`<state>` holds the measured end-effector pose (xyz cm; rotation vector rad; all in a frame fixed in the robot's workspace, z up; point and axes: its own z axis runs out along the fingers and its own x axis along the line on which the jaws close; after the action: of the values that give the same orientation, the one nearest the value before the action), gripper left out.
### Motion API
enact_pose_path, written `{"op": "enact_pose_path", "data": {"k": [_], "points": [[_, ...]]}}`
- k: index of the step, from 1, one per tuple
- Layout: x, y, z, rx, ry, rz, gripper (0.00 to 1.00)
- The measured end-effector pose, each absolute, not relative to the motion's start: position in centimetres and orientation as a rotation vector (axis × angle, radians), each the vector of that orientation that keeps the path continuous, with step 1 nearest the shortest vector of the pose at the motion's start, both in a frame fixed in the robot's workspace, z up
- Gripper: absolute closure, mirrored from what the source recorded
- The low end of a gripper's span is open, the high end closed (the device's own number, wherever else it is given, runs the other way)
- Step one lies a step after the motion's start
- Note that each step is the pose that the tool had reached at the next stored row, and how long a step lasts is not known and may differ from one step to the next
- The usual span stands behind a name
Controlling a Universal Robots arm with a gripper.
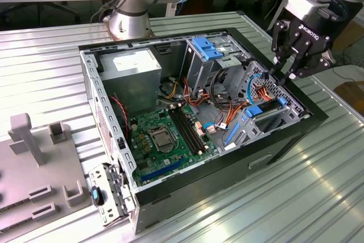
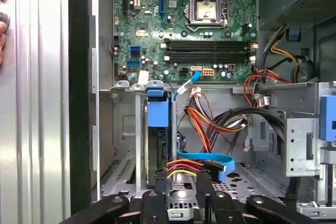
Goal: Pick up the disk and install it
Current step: 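Insert the second disk wire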
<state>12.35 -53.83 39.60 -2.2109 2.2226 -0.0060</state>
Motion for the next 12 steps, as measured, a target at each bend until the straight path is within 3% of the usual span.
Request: {"op": "enact_pose_path", "data": {"k": [12], "points": [[12.3,-49.6,39.3,-2.222,2.234,-0.026,0.64]]}}
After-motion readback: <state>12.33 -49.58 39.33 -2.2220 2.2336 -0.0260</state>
